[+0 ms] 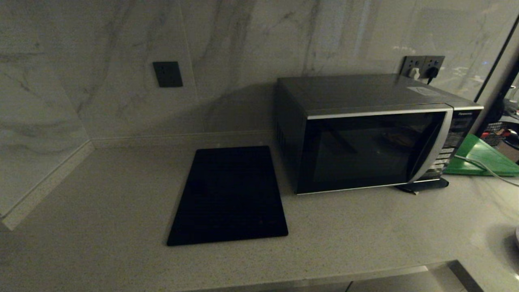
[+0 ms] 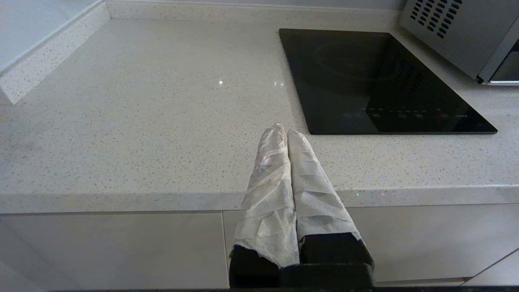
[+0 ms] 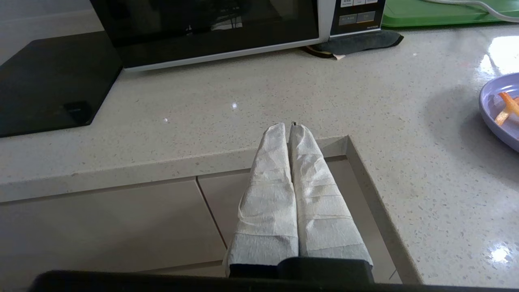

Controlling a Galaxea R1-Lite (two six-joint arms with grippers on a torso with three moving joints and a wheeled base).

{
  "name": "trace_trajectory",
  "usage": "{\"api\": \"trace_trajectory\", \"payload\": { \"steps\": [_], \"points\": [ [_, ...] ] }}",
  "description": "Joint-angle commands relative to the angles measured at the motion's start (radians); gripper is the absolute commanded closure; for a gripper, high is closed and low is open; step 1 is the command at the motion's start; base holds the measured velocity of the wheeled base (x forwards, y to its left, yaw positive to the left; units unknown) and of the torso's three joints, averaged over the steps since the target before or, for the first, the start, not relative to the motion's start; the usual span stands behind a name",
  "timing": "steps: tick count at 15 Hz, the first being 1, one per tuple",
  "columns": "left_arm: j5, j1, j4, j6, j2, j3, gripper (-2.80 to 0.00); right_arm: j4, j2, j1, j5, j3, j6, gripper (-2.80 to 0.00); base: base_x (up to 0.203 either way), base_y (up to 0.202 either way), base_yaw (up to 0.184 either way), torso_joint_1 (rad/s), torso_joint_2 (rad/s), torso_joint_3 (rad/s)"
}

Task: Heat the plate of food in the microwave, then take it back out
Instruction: Open the microwave oven

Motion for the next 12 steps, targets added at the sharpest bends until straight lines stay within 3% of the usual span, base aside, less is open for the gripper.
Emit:
{"api": "trace_trajectory", "payload": {
  "steps": [1,5,12],
  "points": [
    [0.001,0.001,0.0,-0.001,0.002,0.0,0.0,0.0,0.001,0.0,0.0,0.002,0.0,0.0,0.0,0.0,0.0,0.0,0.0,0.0],
    [0.001,0.001,0.0,-0.001,0.002,0.0,0.0,0.002,0.001,0.0,-0.002,-0.027,0.01,0.0,0.0,0.0,0.0,0.0,0.0,0.0],
    [0.001,0.001,0.0,-0.001,0.002,0.0,0.0,0.196,0.11,0.0,-0.001,-0.461,0.044,0.0,0.0,0.0,0.0,0.0,0.0,0.0]
  ]
}}
